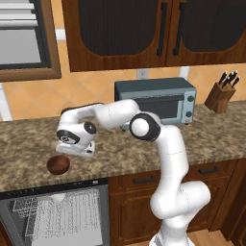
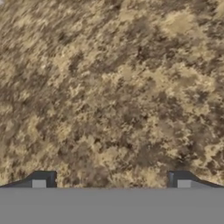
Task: Pick up the cup and bowl from the counter, place them in the dishwasher, and close the dishwasher door.
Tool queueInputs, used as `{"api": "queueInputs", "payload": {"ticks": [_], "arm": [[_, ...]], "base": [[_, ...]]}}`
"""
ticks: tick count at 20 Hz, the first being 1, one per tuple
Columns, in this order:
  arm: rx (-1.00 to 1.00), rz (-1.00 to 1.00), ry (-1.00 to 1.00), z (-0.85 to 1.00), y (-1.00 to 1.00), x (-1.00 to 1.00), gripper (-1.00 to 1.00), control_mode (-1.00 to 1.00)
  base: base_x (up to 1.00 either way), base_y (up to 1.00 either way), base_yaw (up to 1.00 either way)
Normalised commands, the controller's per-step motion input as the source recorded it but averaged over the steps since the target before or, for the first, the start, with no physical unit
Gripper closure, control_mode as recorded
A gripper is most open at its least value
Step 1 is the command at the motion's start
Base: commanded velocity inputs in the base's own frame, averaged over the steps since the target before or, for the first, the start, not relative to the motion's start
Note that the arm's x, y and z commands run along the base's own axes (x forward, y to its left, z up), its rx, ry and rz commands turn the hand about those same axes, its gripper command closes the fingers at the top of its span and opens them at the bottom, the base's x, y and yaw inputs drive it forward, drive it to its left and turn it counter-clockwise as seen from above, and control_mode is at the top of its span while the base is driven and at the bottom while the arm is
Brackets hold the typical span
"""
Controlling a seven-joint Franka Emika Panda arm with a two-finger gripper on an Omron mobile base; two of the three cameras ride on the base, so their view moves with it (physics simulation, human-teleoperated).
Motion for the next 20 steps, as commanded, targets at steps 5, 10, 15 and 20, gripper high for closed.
{"api": "queueInputs", "payload": {"ticks": [5,10,15,20], "arm": [[0.00,0.00,-0.07,0.36,-0.19,0.00,-1.00,-1.00],[-0.01,0.00,-0.02,0.11,0.26,-0.35,-1.00,-1.00],[-0.08,0.00,0.00,0.01,0.40,-0.26,-1.00,-1.00],[-0.05,0.00,0.00,0.00,-0.03,-0.26,-1.00,-1.00]], "base": [[0.00,0.00,0.00],[0.00,0.00,0.00],[0.00,0.00,0.00],[0.00,0.00,0.00]]}}
